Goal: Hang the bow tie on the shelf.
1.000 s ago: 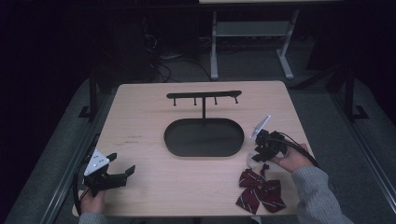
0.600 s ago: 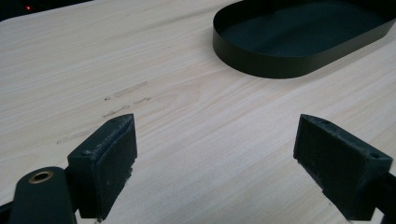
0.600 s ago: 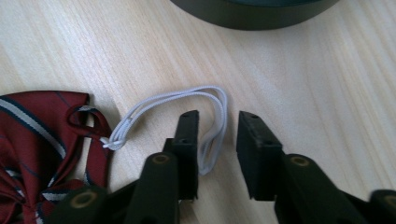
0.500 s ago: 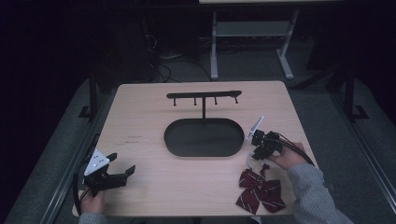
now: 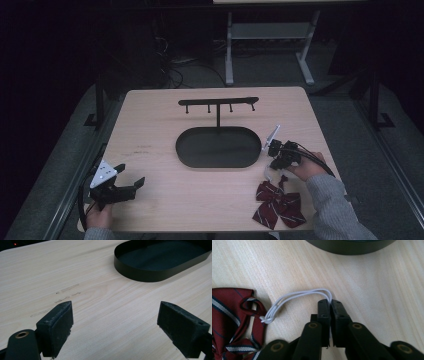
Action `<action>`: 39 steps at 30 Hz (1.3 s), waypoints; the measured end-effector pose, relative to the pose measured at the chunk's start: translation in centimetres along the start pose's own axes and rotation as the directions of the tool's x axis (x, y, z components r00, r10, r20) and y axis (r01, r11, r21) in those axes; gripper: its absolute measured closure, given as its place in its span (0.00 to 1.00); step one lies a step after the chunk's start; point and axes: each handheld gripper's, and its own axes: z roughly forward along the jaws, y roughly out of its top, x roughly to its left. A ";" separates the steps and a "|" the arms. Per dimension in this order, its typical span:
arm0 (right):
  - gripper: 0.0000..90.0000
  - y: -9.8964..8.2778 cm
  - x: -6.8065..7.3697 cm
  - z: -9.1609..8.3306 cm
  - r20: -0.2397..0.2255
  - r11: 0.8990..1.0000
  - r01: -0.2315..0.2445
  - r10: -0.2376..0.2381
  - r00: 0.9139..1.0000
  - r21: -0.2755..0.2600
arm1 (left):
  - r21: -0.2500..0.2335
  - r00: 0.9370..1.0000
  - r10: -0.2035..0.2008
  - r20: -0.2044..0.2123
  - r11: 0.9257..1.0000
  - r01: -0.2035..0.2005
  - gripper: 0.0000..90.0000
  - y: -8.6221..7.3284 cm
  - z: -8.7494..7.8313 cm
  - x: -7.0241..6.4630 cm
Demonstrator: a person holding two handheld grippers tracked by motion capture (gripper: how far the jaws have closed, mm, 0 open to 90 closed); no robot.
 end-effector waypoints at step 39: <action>0.98 2.0 2.9 -7.3 -0.012 0.988 0.118 -0.119 0.993 -0.098 | 0.003 1.000 -0.001 -0.003 1.000 0.001 0.15 0.0 0.0 -0.1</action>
